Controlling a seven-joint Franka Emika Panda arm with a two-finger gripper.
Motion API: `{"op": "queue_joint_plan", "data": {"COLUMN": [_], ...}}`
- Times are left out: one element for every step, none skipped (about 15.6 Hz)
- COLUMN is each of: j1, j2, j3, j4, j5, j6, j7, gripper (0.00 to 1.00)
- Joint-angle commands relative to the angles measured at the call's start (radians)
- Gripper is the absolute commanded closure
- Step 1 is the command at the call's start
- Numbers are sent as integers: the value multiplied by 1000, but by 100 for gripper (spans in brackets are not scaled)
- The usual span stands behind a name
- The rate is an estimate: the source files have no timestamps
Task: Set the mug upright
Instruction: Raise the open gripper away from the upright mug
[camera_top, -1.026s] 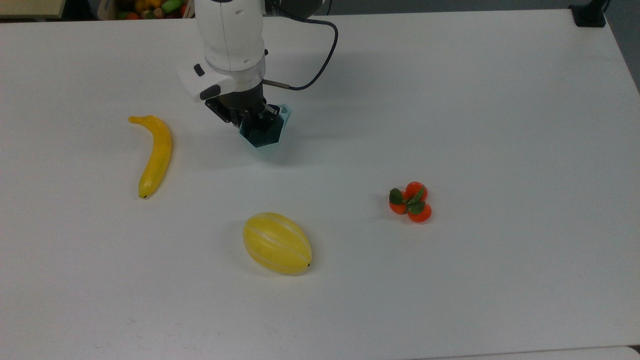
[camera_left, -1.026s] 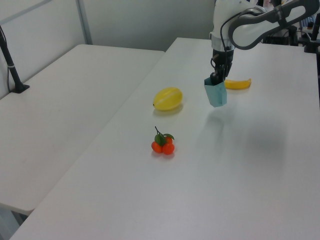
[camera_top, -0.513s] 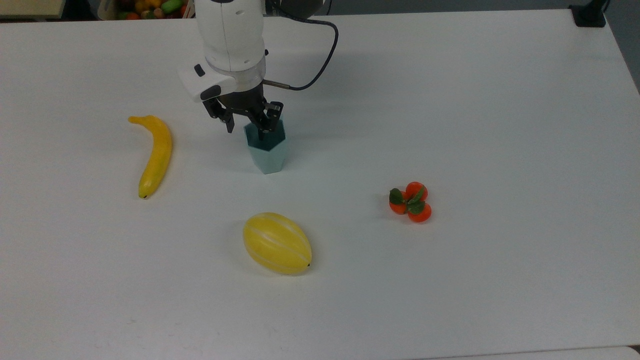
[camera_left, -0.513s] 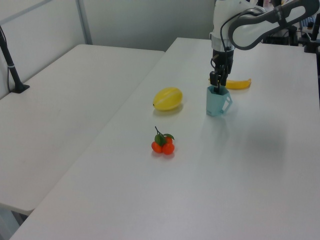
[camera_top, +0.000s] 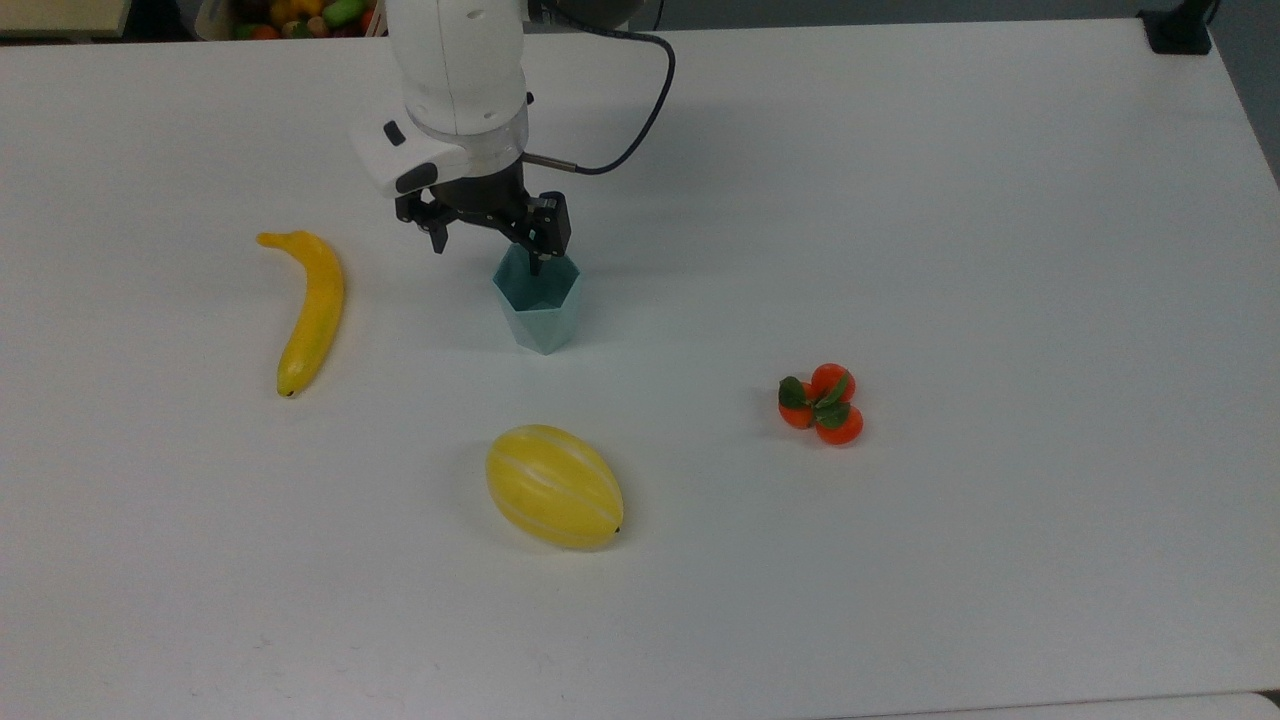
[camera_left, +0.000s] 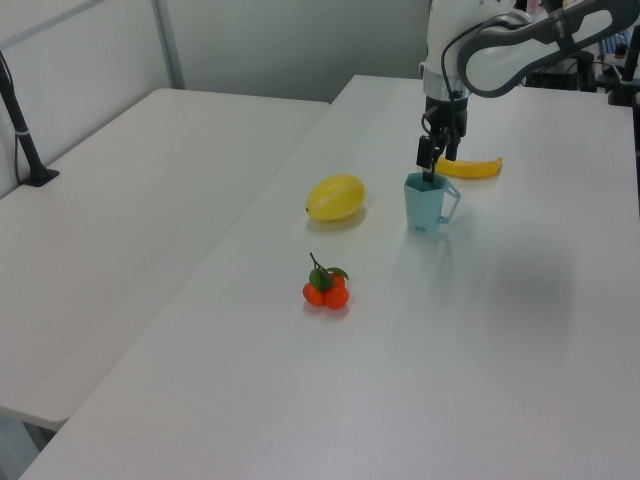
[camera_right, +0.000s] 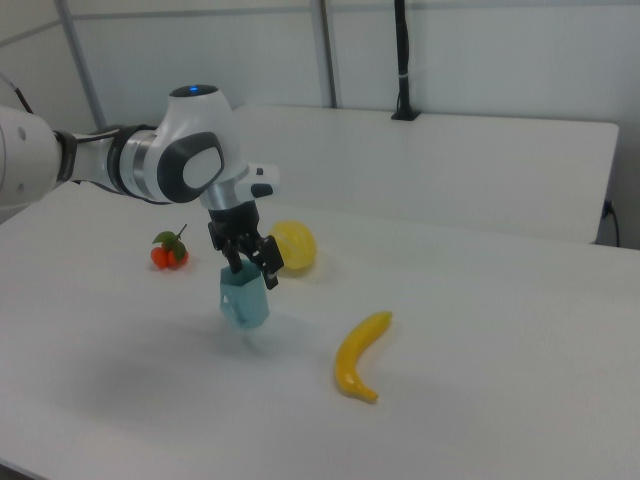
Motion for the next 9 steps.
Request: {"op": "queue_joint_plan", "data": {"j1": [-37,-57,-78,-101,-118,-140,-157,-177,-192], "j2": [-107,-127,-142,-153,-165,-175,-187,-190,-190], "j3": [-22,-20,-13,-3,18,45,73,81,83], "j4": [19,37,57,73,79,79,77,77,79], "j5": [39,59,71,73,71,65,56,53,52], "j6": [-156,-199,-233,-258,-278,-285,-285,-282,-276], "j7": [-128,-139,-138,-129,-129,-129,-129,-129,-129], "gripper": [0,0,0,0,0,0,0,0,0]}}
